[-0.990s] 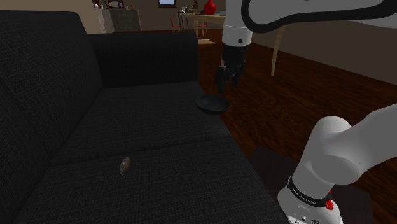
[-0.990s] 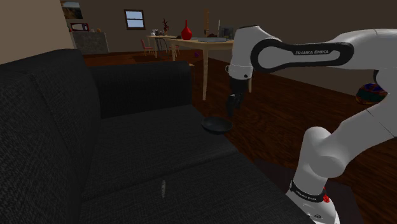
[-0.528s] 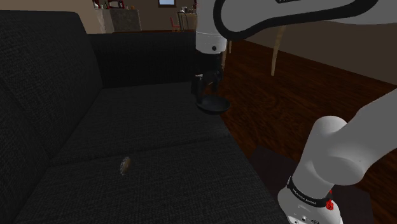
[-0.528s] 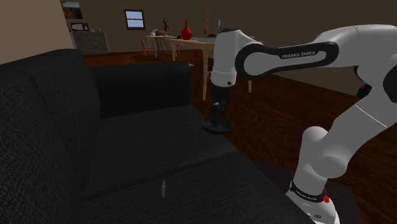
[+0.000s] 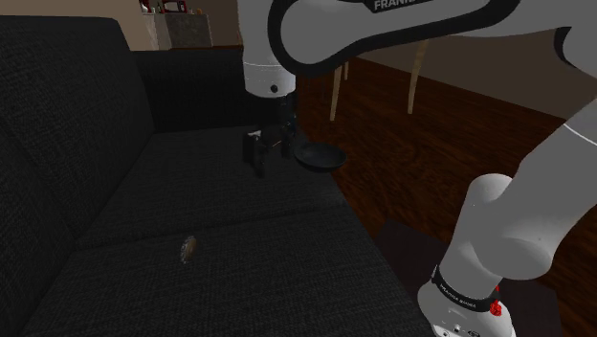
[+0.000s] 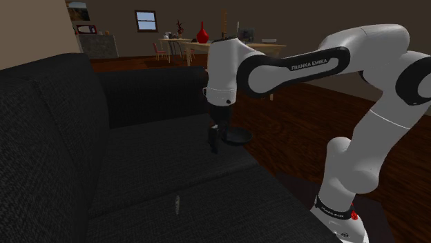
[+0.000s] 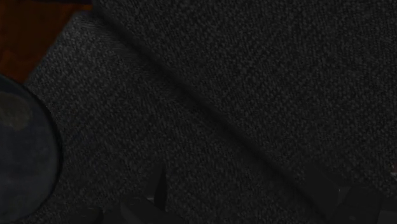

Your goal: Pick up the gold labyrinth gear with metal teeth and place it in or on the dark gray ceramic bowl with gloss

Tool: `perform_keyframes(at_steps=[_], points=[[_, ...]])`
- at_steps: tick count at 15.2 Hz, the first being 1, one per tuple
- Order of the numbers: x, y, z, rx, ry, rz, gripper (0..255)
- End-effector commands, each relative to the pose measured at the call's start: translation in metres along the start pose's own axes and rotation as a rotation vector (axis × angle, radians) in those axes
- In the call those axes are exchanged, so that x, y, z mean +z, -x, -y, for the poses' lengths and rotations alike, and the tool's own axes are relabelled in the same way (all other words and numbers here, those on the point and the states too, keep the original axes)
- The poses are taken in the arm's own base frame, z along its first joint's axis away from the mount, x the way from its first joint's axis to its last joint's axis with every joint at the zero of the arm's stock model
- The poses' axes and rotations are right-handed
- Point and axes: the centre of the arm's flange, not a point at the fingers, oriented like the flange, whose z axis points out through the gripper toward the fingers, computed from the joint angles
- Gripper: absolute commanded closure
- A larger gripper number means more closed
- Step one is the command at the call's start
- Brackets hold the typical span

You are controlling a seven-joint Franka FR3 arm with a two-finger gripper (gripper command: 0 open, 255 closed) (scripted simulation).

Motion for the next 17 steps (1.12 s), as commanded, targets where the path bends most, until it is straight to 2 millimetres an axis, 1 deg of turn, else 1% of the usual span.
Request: perform_keyframes(at_steps=[1,8,15,16,17], points=[[0.003,-0.011,0.025,-0.026,-0.004,0.004,0],[0.016,-0.038,0.112,-0.117,-0.013,0.017,0],[0.029,-0.057,0.200,-0.208,-0.023,0.031,0],[0.029,-0.057,0.201,-0.208,-0.023,0.031,0],[0.034,-0.057,0.201,-0.208,-0.023,0.031,0]])
